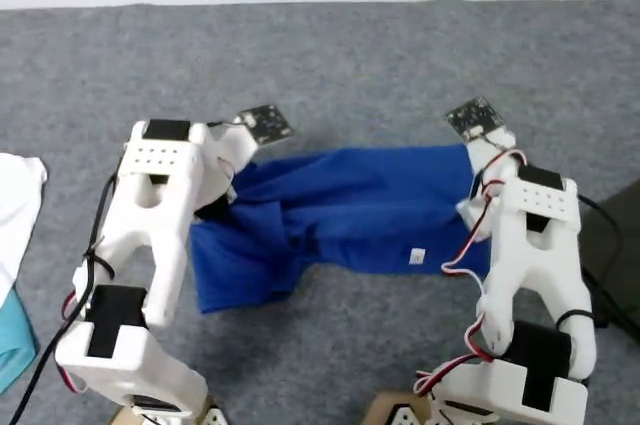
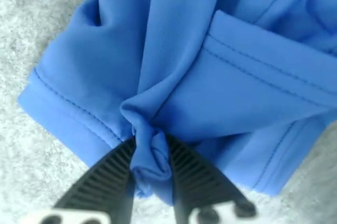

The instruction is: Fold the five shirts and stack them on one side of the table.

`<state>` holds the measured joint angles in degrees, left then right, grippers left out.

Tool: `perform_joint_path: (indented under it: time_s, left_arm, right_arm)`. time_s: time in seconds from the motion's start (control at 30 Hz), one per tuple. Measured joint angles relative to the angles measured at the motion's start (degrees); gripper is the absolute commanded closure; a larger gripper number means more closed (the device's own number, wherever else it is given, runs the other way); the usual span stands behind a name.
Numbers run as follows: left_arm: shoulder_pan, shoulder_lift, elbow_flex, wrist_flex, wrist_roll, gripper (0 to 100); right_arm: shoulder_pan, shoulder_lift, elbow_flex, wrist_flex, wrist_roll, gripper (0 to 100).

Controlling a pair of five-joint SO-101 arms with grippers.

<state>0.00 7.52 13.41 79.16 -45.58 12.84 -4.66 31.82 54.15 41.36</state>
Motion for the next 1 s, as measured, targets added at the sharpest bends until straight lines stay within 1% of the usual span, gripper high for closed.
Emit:
perform_joint_path:
  time_s: [0.3, 0.47, 0.6, 0.67, 0.8, 0.87, 1.0]
  left_arm:
    - [-0.79, 0.00, 0.00, 0.00, -2.46, 100]
    - [-0.88, 0.09, 0.00, 0.00, -2.46, 100]
    - [-0.88, 2.90, -0.09, 0.00, -2.46, 100]
    - [-0.88, 4.84, -0.70, 0.00, -2.46, 100]
    - [-0.97, 6.95, -2.99, 0.00, -2.46, 100]
    - [-0.97, 7.47, -4.13, 0.70, -2.46, 100]
    - [-1.49, 7.56, -6.86, 2.37, -2.46, 100]
  right_arm:
    - [-0.09, 0.00, 0.00, 5.36, 0.26, 99.1]
    - [-1.49, 0.00, 2.73, 5.80, 0.26, 99.1]
    - [-2.46, 0.00, 4.84, 4.31, 0.26, 98.2]
    - [-2.81, 0.00, 5.10, 3.87, 0.26, 92.0]
    - [-2.90, 0.00, 5.10, 3.69, 0.26, 73.3]
    - [-2.90, 0.00, 5.10, 3.69, 0.26, 70.5]
    - [-2.90, 0.00, 4.48, 4.48, 0.26, 70.7]
